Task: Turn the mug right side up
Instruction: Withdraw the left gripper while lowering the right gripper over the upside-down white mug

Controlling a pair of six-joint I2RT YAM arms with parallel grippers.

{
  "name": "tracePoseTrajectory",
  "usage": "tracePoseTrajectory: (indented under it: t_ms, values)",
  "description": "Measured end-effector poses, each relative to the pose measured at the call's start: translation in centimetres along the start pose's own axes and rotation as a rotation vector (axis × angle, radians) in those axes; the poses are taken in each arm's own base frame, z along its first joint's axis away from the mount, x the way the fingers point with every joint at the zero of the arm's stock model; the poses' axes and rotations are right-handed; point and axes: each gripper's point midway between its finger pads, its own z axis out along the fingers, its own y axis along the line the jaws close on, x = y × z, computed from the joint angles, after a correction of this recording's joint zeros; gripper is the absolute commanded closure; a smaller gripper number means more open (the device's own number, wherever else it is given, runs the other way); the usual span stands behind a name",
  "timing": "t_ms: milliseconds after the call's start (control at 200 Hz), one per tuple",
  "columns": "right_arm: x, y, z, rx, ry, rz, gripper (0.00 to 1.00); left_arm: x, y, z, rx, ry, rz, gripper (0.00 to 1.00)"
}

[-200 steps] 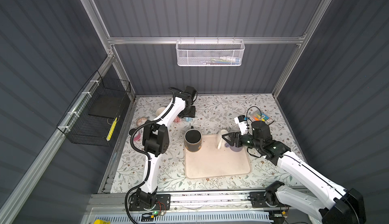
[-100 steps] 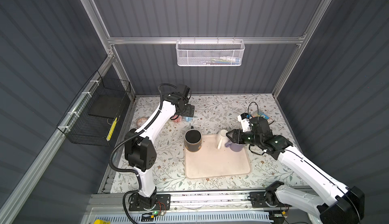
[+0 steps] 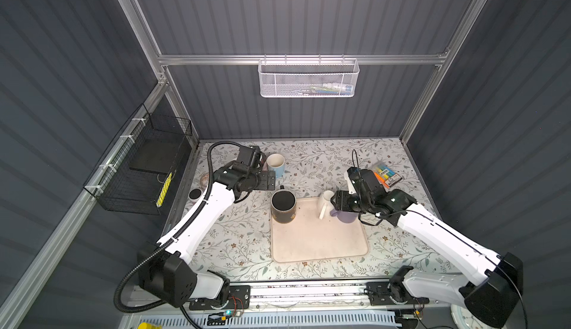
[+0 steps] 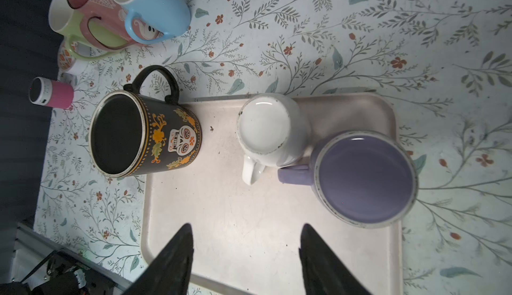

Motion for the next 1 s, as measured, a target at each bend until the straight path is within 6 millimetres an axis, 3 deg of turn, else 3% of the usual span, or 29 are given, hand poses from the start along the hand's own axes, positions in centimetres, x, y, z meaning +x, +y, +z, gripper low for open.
tracePoseTrajectory:
  t_ms: [195, 500, 790, 1001]
  values:
    - [0.9, 0.0, 1.4, 0.061, 0.049, 0.002, 0.44, 1.1, 0.1, -1.7, 0.032, -0.044, -0.02, 0.0]
    - [1.2, 0.4, 2.9, 0.121, 0.072, 0.017, 0.4, 2.0, -0.3, -4.2, 0.095, -0.099, -0.029, 0.0]
    - [1.7, 1.1, 4.8, 0.153, 0.105, 0.026, 0.44, 2.0, -0.7, -6.5, 0.144, -0.157, -0.027, 0.0]
    - [2.3, 1.4, 6.2, 0.167, 0.129, 0.035, 0.43, 2.8, -0.6, -6.7, 0.155, -0.157, -0.026, 0.0]
